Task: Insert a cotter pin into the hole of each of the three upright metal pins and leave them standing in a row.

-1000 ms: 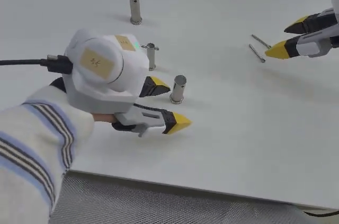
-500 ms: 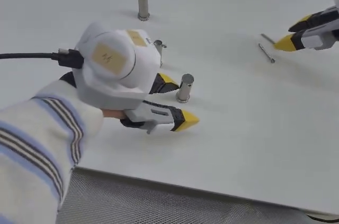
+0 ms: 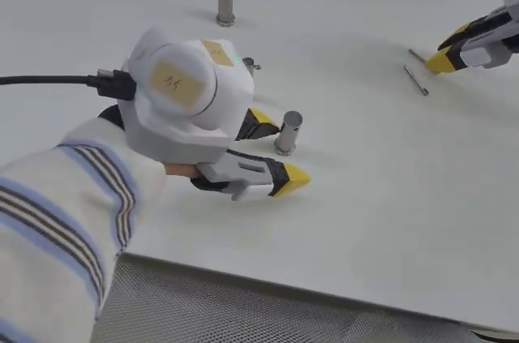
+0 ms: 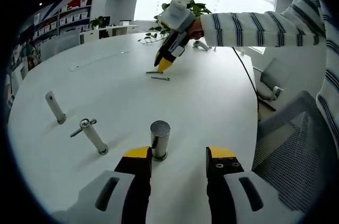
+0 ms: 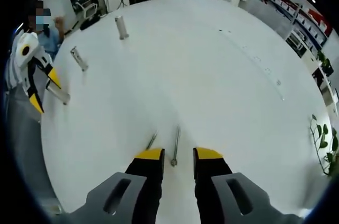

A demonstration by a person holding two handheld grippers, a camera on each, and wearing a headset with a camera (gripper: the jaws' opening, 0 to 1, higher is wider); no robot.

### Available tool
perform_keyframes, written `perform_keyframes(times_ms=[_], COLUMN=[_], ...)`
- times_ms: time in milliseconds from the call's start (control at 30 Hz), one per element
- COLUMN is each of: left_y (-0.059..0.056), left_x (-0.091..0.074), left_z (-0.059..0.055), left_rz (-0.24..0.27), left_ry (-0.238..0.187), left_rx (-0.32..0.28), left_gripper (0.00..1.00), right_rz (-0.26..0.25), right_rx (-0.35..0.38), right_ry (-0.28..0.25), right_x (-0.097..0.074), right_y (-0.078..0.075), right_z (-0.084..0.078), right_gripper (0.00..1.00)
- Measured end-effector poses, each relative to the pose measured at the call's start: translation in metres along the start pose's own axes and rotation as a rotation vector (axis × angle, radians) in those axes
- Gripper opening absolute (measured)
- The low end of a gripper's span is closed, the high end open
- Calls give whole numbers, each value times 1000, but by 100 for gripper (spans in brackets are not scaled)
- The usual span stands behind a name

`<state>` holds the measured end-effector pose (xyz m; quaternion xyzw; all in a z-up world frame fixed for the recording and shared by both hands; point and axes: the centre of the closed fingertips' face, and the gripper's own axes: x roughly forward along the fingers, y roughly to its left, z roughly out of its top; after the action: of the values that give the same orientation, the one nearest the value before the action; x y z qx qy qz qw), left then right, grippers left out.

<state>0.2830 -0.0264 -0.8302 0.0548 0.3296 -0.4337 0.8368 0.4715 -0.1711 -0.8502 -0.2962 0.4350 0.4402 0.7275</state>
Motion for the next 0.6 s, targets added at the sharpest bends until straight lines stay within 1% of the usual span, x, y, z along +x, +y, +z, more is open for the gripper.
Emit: perform_keyframes(times_ms=[100, 167, 267, 333, 433, 600], left_y=[1, 1, 1, 0, 2, 3], left_x=[0, 1, 1, 0, 0, -1], left_z=[1, 0, -2, -3, -4, -4], left_rz=[2, 1, 0, -2, 2, 5], left_ry=[-4, -3, 4, 4, 5, 3], left_rx=[-2, -3, -5, -7, -9, -7], left_gripper=[39, 39, 38, 38, 38, 38], right_rz=[20, 33, 33, 44, 40, 41], right_rx=[5, 10, 2, -8, 7, 6], right_ry=[25, 28, 43, 55, 60, 70], right_x=[3, 5, 7, 10, 11, 12], right_y=[2, 4, 5, 2, 1, -1], right_z=[-2, -2, -4, -4, -3, -4], right_gripper=[19, 19, 18, 17, 15, 14])
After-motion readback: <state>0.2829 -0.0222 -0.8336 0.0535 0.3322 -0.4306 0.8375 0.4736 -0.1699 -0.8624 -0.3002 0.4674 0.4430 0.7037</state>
